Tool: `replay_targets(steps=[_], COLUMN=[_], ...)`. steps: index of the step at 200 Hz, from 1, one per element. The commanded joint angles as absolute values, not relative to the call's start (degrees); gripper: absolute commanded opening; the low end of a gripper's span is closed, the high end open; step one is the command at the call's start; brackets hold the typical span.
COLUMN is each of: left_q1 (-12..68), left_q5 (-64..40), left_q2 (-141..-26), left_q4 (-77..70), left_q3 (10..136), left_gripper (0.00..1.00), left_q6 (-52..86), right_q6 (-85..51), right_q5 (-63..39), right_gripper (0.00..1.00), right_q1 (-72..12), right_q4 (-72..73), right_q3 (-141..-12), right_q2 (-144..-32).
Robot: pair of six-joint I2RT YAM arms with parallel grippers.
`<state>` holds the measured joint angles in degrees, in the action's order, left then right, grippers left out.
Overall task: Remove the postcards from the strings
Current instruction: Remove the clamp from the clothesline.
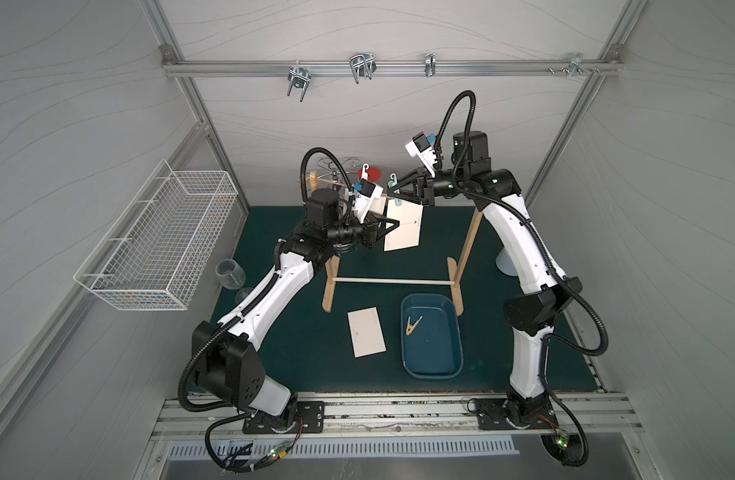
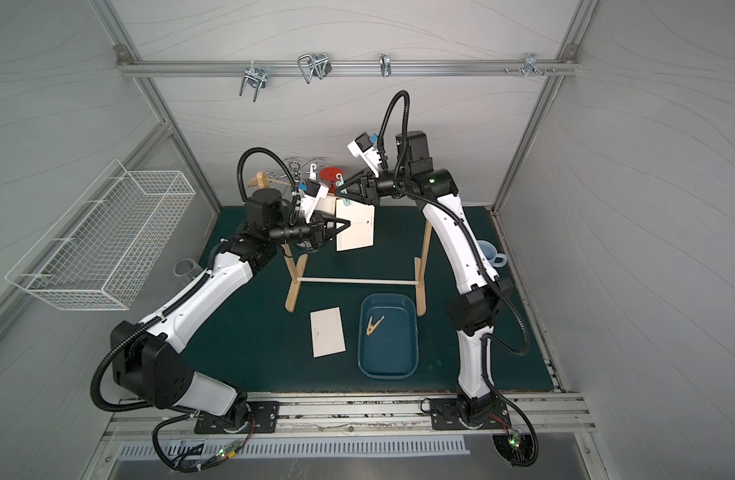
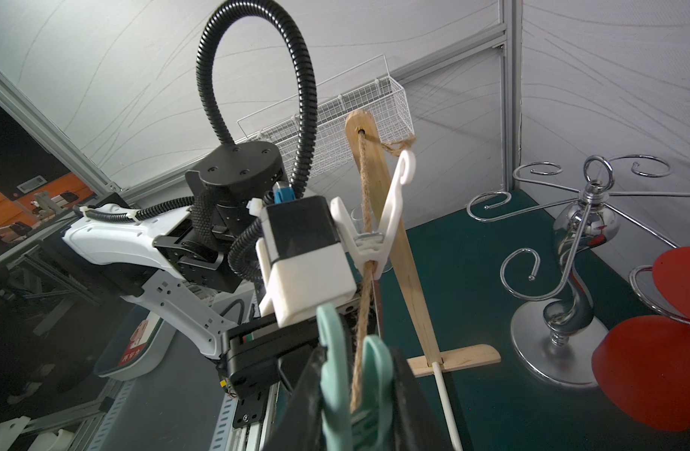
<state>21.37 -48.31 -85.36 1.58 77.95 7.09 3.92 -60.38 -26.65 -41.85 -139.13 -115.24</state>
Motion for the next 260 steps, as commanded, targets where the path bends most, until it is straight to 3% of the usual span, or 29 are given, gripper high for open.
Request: replay_targets(steps=[1, 166, 260], left_q1=[21.0, 21.1, 21.1], left_q5=[-49.0, -49.1, -48.7], left_q2=[-85.3, -83.7, -82.5], left_q4=[-1.2, -2.0, -3.3], left_q3=[80.5, 78.3, 76.0], left_gripper=[0.0, 0.0, 0.0], left_q6=[7.1, 9.0, 10.2], right_q6=[3.5, -6.0, -9.2], right_q5=[-60.0, -50.4, -49.1], right_gripper=[0.0, 0.0, 0.0], right_q1=[-26.7, -26.8, -26.8], right_q4=[-40.6, -18.4, -12.8], right_q3=[-137.7, -127.3, -124.4], right_q2=[-112.0, -105.5, -103.2])
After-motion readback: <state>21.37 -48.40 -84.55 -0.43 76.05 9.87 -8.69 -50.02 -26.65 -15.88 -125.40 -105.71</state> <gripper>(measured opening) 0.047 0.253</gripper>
